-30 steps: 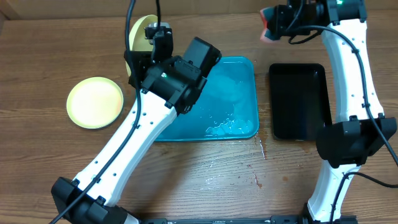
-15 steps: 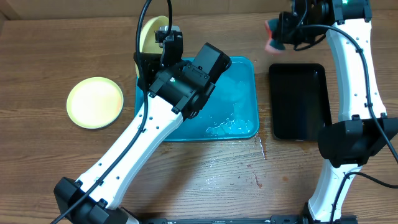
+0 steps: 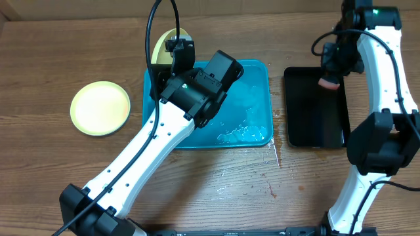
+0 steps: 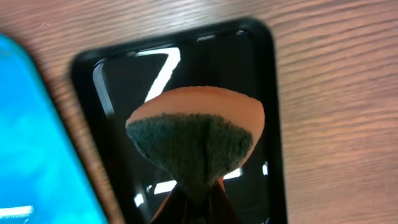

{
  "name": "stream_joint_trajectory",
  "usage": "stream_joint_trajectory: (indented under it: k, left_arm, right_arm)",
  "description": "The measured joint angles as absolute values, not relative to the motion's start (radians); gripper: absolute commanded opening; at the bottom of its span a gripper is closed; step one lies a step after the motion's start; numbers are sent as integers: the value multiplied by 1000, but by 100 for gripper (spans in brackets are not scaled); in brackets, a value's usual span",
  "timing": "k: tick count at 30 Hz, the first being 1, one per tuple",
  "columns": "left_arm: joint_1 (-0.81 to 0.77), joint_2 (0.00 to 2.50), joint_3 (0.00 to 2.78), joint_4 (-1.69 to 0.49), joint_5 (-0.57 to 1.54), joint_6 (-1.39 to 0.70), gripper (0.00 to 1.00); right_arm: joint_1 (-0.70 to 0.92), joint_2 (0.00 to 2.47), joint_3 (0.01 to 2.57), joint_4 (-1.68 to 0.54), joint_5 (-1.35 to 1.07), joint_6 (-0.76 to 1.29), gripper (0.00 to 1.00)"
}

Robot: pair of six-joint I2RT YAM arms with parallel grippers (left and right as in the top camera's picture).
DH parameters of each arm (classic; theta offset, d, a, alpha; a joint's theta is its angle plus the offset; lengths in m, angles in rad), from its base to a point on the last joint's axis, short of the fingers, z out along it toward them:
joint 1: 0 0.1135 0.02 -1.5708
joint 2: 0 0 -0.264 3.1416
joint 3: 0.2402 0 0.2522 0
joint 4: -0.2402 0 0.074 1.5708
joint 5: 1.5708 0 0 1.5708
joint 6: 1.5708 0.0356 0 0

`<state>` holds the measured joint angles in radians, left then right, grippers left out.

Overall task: Clean dirty plates on tray and stack at the side
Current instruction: 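Move the sponge right and drop it into the black tray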

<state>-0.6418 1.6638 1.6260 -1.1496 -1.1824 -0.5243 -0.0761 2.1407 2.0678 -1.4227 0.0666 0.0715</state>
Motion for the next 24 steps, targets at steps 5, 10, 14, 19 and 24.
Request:
stream_joint_trajectory:
  k: [5, 10, 14, 19, 24]
  left_arm:
    - [-642, 1664, 1590, -1090, -1192, -542, 4]
    - [-642, 1665, 1562, -1084, -1184, -548, 4]
    - [-642, 1665, 1561, -1083, -1140, -548, 4]
    - [-642, 1665, 1561, -1077, -1095, -547, 4]
    - [-634, 1665, 1561, -1077, -1055, -540, 4]
  right_arm:
    - [-89, 2141, 1909, -1309, 88, 56, 4]
    - [-89, 2141, 1797, -1250, 89, 51, 10]
    - [-89, 2141, 1759, -1233, 74, 49, 24]
    - [-89, 2141, 1758, -1225, 54, 48, 31]
    - [-89, 2141, 1759, -1245, 23, 48, 37]
